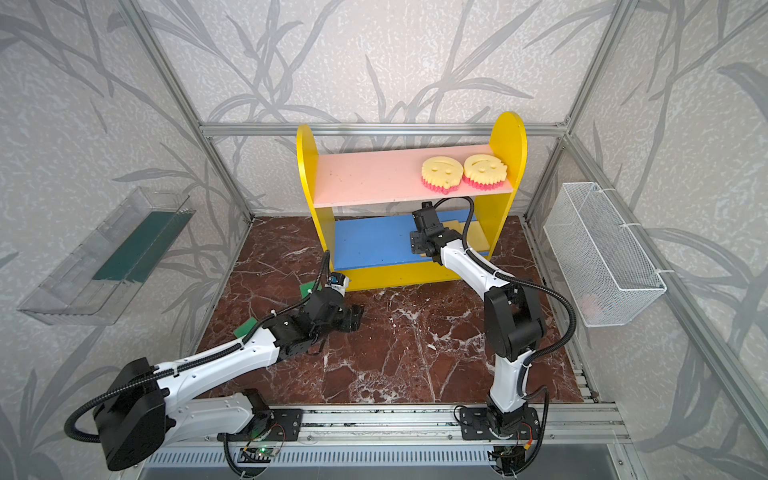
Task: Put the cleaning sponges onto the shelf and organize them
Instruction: 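Open the right gripper and release the sponge on the blue shelf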
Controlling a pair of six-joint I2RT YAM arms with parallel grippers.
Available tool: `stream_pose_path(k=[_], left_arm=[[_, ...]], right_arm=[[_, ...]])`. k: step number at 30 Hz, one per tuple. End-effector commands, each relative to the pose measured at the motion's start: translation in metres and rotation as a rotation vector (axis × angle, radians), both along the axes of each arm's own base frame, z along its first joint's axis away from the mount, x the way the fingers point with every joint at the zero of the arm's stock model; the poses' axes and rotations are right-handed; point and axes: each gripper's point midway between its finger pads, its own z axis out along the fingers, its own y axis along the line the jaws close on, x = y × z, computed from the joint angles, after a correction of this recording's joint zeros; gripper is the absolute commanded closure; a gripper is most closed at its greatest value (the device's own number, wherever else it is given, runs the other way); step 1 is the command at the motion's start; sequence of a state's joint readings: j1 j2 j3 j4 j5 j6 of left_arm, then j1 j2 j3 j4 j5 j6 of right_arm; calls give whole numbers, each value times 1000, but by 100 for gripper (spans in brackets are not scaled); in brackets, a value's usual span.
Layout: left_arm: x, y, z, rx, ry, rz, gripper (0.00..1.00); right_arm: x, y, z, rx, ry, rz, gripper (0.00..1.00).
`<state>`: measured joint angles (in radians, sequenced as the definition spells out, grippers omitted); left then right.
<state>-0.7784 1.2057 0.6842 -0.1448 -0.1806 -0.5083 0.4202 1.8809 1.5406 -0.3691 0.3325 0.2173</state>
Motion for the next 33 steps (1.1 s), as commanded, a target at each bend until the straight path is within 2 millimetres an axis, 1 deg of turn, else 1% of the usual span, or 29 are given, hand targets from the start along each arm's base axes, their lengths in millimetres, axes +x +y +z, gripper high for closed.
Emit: stream_pose_path(k=[1,6,11,15,21,26,29,33], left_arm=[[2,1,-1,-3,1,12,26],[2,1,0,-4,0,12,26],[2,1,1,-5,-2,12,26],[1,1,-1,-4,2,13,26],[1,1,-1,-11,0,12,26],[0,1,-1,-12,0,12,26],[0,3,-1,-10,0,14,26],[0,3,-1,-5,-3,15,26]], right_arm=[[-8,-8,11,0,-4,-11,14],[-10,0,23,39,-26,28,10],[-12,3,34,64,-41,47,9],[-16,3,41,72,-48,49,9],[-20,4,46,84,-51,68,8],[-20,17,40,95,-45,125,8],[-17,18,35,19,-53,128,7],[-12,19,22,-88,-42,132,6]])
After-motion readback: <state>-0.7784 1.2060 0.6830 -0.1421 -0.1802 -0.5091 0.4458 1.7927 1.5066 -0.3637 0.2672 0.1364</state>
